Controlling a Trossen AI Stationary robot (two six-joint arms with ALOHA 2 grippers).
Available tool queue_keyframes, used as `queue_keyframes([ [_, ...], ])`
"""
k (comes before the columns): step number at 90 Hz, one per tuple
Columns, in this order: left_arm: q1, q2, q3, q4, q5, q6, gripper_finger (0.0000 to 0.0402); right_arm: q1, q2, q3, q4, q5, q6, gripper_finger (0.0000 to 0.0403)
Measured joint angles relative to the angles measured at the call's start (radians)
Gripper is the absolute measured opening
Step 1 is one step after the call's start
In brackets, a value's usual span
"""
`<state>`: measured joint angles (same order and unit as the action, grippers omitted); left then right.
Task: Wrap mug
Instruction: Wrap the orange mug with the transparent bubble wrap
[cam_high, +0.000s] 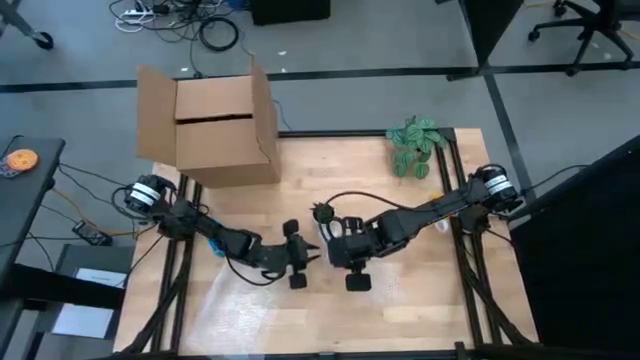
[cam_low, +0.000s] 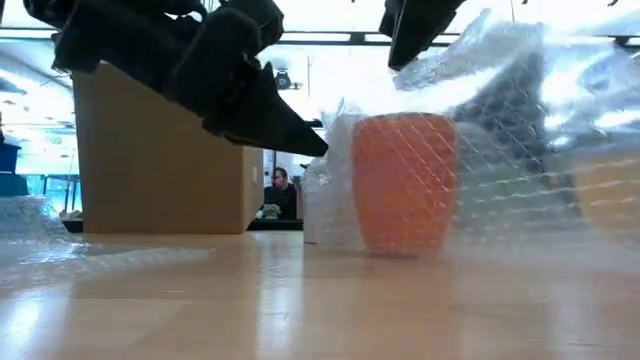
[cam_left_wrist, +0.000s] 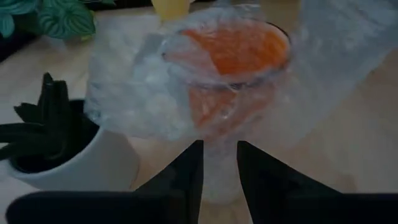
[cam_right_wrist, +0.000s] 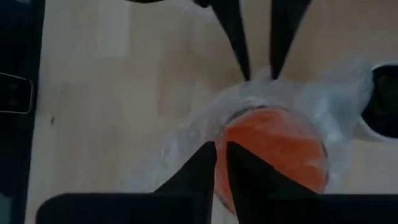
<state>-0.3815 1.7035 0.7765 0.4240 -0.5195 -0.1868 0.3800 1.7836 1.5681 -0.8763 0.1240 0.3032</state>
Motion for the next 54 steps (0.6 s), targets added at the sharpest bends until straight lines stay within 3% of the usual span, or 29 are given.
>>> queue_keyframes([
  [32,0.036,0.0,0.0,-0.002,-0.003,-0.031,0.0083,0.139,-0.001,0.0,0.08,-0.011,0.108,0.002],
  [54,0.046,0.0,0.0,-0.001,-0.003,-0.06,0.0083,0.136,0.039,-0.001,0.065,0.112,0.138,0.002],
])
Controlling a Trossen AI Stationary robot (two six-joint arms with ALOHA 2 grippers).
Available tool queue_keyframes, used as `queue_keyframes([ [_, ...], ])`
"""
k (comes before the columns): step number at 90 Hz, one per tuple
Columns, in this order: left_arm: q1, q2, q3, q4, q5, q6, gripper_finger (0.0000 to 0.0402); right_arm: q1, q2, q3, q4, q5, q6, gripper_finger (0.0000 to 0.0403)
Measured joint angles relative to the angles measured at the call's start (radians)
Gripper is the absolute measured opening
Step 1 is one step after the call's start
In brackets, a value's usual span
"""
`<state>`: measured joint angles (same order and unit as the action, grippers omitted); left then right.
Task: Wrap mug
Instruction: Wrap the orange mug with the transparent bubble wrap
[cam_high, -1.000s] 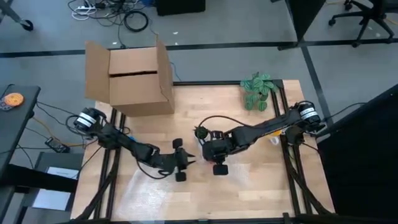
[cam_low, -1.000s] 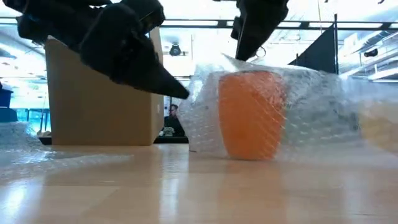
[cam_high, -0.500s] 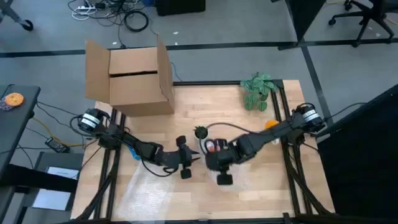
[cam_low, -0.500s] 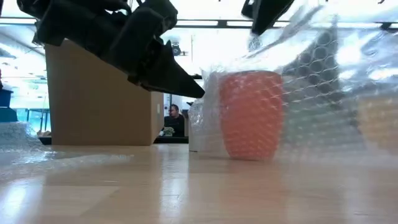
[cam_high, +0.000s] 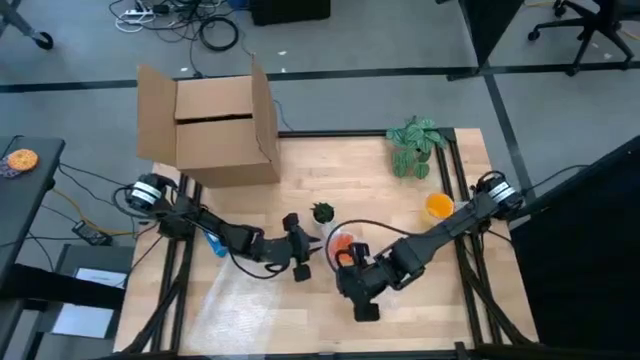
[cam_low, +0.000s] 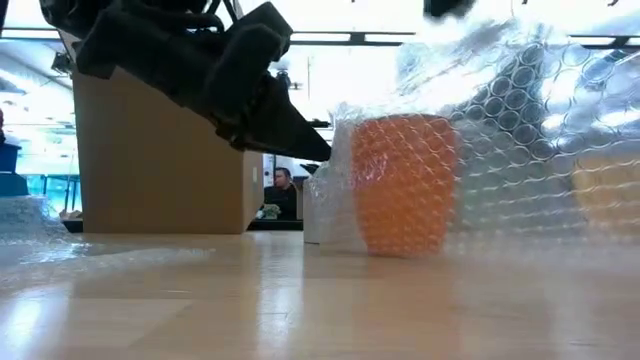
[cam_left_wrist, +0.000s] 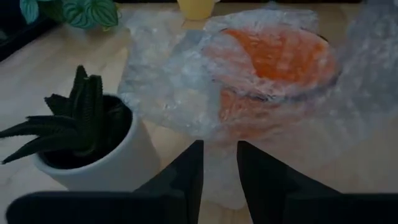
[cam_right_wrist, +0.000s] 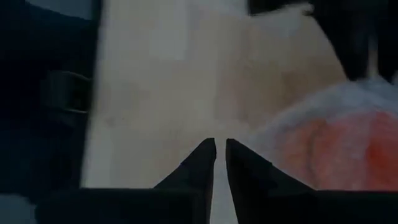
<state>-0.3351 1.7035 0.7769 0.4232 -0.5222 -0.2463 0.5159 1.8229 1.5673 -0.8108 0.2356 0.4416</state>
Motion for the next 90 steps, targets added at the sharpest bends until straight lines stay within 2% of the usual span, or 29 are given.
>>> queue_keyframes([
  [14,0.0,0.0,0.001,0.001,0.001,0.0,0.0083,-0.055,0.026,-0.001,-0.104,0.132,0.032,0.002],
  [21,0.0,0.0,0.001,0.0,0.002,0.0,0.0083,-0.091,0.025,-0.001,-0.126,0.166,0.033,0.002],
  [31,0.0,0.001,0.0,0.001,0.003,0.001,0.0083,-0.137,0.024,-0.001,-0.12,0.144,-0.017,0.002],
  [49,0.0,0.001,0.0,0.006,0.004,0.002,0.0083,-0.183,0.061,-0.002,-0.104,0.031,-0.083,0.002],
  [75,-0.012,-0.01,0.0,0.004,0.027,0.004,0.0083,-0.201,0.137,-0.001,-0.103,-0.001,-0.125,0.002],
  [90,-0.03,-0.089,0.0,-0.024,0.031,0.045,0.0083,-0.211,0.163,-0.002,-0.104,-0.004,-0.14,0.002],
])
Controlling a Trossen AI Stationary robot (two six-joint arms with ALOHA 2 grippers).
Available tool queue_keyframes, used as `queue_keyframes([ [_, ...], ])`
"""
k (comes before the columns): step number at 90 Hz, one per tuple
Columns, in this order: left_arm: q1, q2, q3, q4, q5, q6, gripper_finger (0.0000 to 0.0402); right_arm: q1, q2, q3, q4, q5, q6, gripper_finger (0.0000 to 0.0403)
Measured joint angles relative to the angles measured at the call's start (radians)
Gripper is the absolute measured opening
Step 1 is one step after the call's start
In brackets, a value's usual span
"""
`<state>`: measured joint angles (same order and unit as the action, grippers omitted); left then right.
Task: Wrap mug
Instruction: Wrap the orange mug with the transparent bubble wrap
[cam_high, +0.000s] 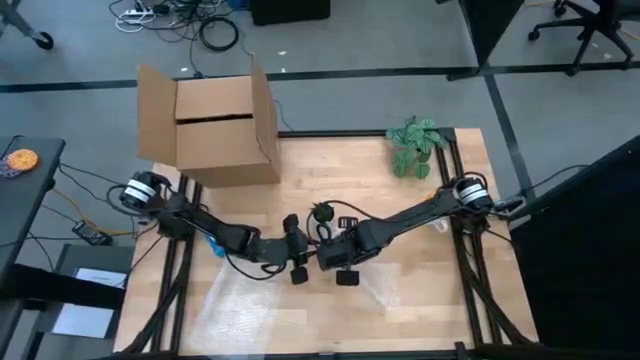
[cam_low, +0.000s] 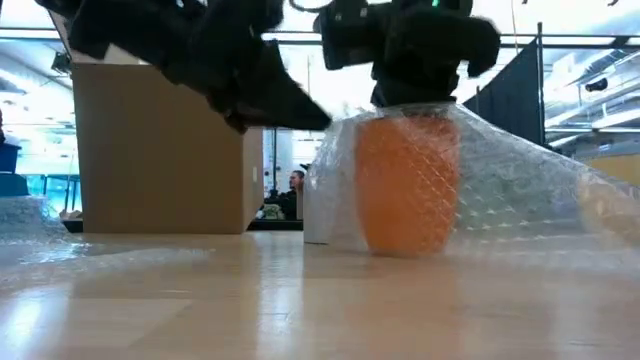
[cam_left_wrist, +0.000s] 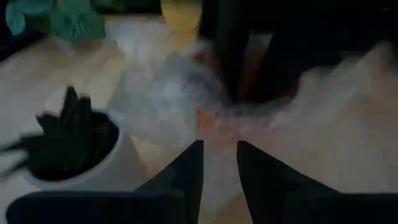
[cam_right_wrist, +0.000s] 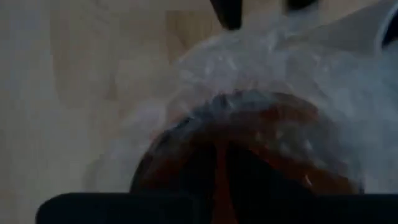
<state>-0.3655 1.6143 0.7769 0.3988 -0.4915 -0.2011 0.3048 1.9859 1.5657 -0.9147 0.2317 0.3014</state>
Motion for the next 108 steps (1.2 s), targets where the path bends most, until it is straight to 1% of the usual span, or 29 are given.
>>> queue_keyframes([
  [12,-0.017,-0.077,0.0,-0.03,0.0,0.061,0.0083,-0.012,0.017,0.0,0.01,-0.008,-0.033,0.002],
  [23,-0.035,-0.084,-0.001,-0.042,0.023,0.094,0.0083,-0.016,0.022,0.001,0.023,-0.013,-0.051,0.002],
  [37,-0.06,-0.021,0.0,-0.014,0.088,0.095,0.0083,-0.018,0.022,0.001,0.024,-0.016,-0.051,0.002],
  [51,-0.089,0.039,0.0,0.094,0.083,0.128,0.0083,-0.018,0.022,0.001,0.02,-0.016,-0.051,0.002],
  [67,-0.1,0.133,0.0,0.278,0.057,0.198,0.0083,-0.019,0.016,0.0,0.019,-0.015,-0.051,0.002],
  [77,-0.094,0.199,0.0,0.351,0.003,0.22,0.0083,-0.019,0.004,0.0,0.018,-0.014,-0.051,0.002],
  [85,-0.083,0.229,0.001,0.413,-0.031,0.23,0.0083,-0.018,0.001,0.0,0.019,-0.015,-0.051,0.002],
  [94,-0.075,0.239,0.026,0.428,-0.041,0.254,0.0083,-0.018,0.0,0.0,0.018,-0.016,-0.051,0.002],
  [108,-0.062,0.241,0.059,0.404,-0.037,0.286,0.0083,-0.017,-0.002,0.0,0.015,-0.015,-0.051,0.002],
])
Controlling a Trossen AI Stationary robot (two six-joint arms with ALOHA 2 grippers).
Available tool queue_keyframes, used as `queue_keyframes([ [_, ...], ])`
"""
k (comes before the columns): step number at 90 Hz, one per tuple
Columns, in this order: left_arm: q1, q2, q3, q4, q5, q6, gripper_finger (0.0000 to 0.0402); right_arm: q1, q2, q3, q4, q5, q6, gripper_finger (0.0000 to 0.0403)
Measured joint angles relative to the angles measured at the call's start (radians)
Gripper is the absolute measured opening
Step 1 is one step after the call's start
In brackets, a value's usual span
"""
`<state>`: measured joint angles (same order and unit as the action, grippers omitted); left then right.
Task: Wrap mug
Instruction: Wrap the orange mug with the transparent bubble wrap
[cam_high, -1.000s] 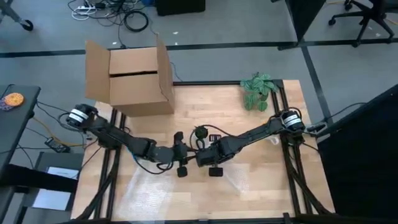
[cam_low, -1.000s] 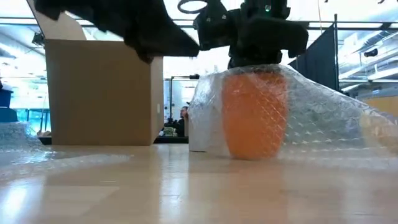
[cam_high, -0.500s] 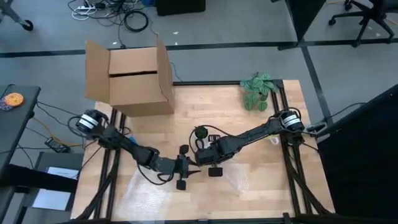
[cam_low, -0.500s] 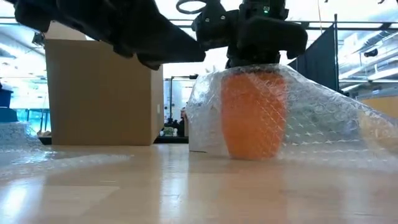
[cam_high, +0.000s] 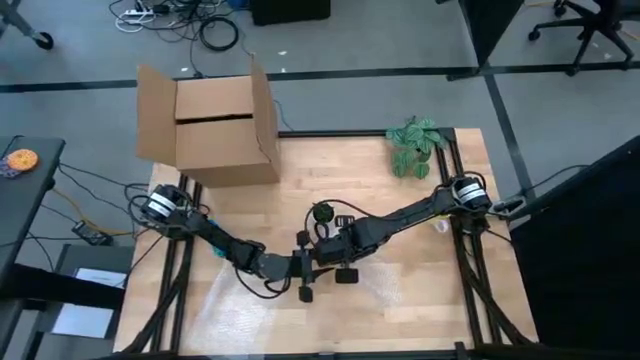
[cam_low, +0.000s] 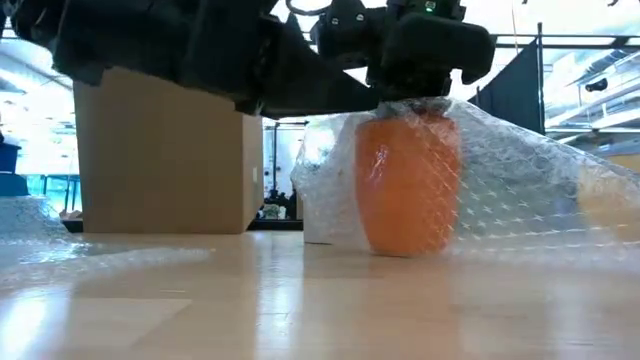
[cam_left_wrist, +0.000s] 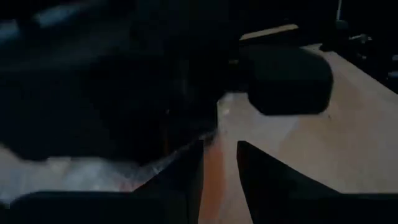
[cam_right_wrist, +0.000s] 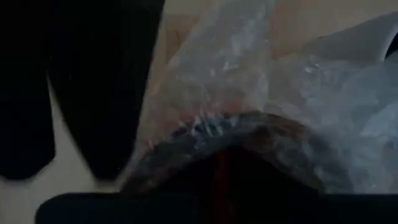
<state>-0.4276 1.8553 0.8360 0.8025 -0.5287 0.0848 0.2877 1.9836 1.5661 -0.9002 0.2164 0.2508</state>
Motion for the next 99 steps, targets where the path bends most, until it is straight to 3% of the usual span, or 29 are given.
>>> queue_keyframes([
  [37,0.024,0.0,0.013,-0.046,-0.002,-0.016,0.0083,0.051,-0.154,0.003,-0.043,0.068,0.062,0.002],
  [58,0.031,0.0,0.013,-0.047,-0.002,-0.04,0.0083,0.109,-0.245,0.003,-0.044,0.043,0.11,0.002],
  [99,0.031,0.0,0.013,-0.048,-0.003,-0.045,0.0083,0.095,-0.134,0.003,-0.196,0.003,0.183,0.002],
])
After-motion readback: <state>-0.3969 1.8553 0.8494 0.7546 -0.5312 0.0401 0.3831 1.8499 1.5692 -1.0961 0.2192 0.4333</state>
